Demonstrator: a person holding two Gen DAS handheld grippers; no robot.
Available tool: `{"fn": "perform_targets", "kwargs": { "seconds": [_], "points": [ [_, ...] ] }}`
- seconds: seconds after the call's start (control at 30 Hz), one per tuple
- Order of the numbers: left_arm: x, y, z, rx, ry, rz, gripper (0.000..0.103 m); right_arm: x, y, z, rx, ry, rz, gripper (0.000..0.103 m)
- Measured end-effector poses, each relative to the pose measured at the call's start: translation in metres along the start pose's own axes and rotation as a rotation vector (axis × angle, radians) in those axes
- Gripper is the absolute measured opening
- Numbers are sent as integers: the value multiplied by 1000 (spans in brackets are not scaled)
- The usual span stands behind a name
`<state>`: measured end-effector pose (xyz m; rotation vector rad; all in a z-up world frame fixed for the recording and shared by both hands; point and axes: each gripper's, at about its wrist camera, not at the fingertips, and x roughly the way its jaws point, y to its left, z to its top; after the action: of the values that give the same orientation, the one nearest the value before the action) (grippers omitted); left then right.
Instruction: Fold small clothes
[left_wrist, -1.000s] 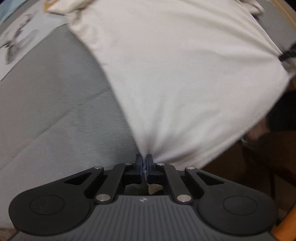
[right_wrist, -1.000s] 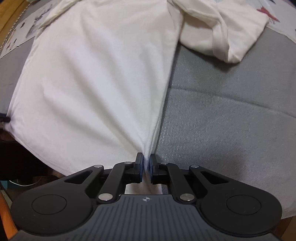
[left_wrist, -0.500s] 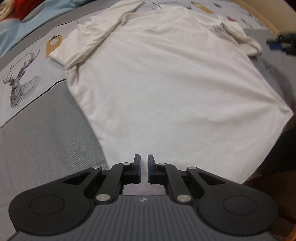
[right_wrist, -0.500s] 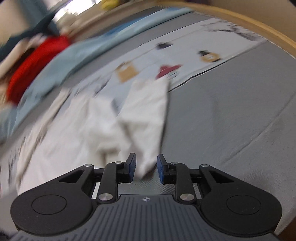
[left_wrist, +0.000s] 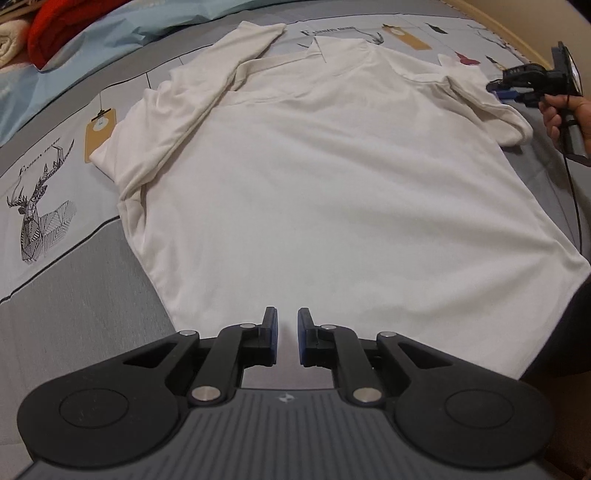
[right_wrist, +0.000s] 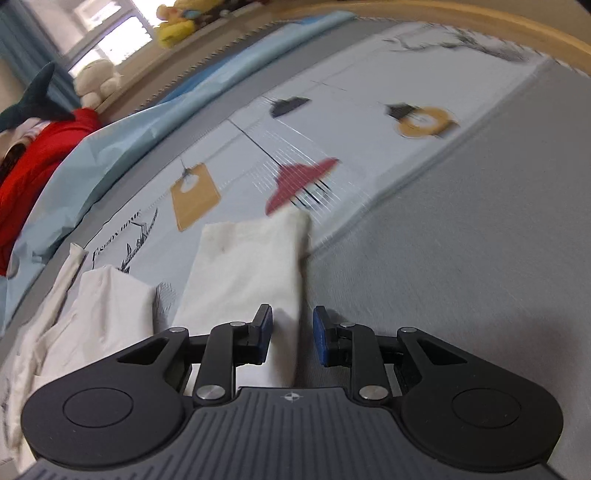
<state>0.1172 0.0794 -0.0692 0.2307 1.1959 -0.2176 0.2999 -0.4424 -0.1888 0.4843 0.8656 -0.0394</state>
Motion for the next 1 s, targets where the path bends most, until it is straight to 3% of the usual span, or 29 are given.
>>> {"fn": "perform_targets", "kwargs": {
  "seconds": [0.03, 0.23, 0.33, 0.4, 0.47, 0.53, 0.63, 0.8, 0.9, 0.97, 1.0],
  "points": [
    [2, -1, 4, 0, 1, 1, 12, 5, 5, 5, -26, 0, 9, 5],
    [6, -2, 23, -21, -16, 7, 12, 12, 20, 47, -78, -124, 72, 4],
    [9, -6, 29, -19, -16, 7, 12, -1, 6, 80, -37, -267, 39, 4],
    [11, -9, 31, -5, -10, 5, 12, -21, -14, 101, 14, -405, -4, 4],
    [14, -11, 31, 6, -5, 3, 12, -43, -39, 111, 67, -573, -102, 4],
    [15, -10, 31, 6, -4, 2, 12, -56, -74, 117, 168, -657, -219, 4],
    [16, -7, 32, 0, -3, 2, 12, -53, -125, 110, 309, -649, -368, 1],
    [16, -9, 33, 11, -8, -2, 12, -22, -187, 78, 483, -430, -512, 0],
    [16, -12, 33, 21, -10, -1, 12, -27, -185, 76, 476, -456, -487, 3],
    [16, -13, 33, 24, -14, -3, 12, -34, -186, 74, 542, -498, -414, 6],
    [15, -13, 33, 26, -14, -2, 12, -33, -187, 74, 561, -492, -395, 22]
  ]
}}
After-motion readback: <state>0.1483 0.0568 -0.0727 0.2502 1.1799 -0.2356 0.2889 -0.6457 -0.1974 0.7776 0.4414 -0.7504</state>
